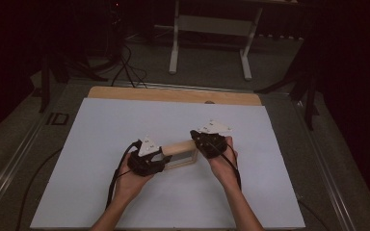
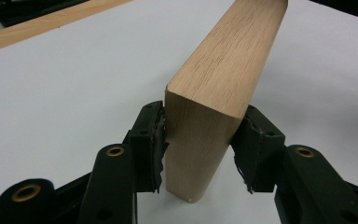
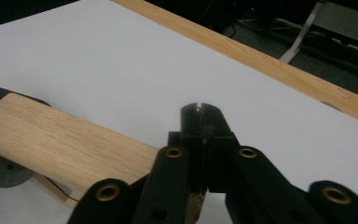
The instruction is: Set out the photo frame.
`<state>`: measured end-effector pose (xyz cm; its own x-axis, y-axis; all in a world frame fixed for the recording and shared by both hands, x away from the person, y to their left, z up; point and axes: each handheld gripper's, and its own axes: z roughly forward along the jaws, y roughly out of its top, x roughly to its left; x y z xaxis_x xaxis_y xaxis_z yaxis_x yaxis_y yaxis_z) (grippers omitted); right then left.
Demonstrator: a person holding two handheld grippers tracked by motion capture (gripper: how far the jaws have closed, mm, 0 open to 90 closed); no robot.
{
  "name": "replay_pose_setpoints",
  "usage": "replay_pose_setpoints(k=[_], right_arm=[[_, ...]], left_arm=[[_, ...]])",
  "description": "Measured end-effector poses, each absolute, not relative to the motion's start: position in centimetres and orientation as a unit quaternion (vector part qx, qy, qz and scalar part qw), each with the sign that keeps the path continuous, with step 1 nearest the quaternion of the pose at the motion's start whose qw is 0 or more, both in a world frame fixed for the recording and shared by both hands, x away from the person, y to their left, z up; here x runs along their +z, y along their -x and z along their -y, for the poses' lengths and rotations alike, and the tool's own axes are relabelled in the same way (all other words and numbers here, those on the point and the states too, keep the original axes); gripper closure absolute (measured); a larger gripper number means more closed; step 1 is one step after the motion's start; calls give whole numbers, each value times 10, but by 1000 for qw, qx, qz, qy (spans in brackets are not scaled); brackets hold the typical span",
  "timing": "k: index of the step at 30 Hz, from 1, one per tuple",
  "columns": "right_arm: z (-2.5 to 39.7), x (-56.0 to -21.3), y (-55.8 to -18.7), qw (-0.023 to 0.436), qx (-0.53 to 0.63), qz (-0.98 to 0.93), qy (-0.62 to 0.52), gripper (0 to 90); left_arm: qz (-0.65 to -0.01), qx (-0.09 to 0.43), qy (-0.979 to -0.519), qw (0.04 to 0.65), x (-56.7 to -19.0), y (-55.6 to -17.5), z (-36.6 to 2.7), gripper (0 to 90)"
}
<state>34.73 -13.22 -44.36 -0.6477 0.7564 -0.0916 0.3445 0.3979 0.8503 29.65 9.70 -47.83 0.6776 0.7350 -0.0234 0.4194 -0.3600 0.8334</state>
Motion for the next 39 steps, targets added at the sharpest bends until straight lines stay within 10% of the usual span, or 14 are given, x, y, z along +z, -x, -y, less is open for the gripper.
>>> replay_pose_setpoints(k=[15, 39], right_arm=[[160, -442, -328, 210, 472, -803, -297, 426], [168, -469, -343, 133, 480, -824, -269, 360]], left_arm=[[-365, 178, -802, 438, -480, -297, -97, 557], [-368, 177, -800, 439, -479, -297, -98, 568]])
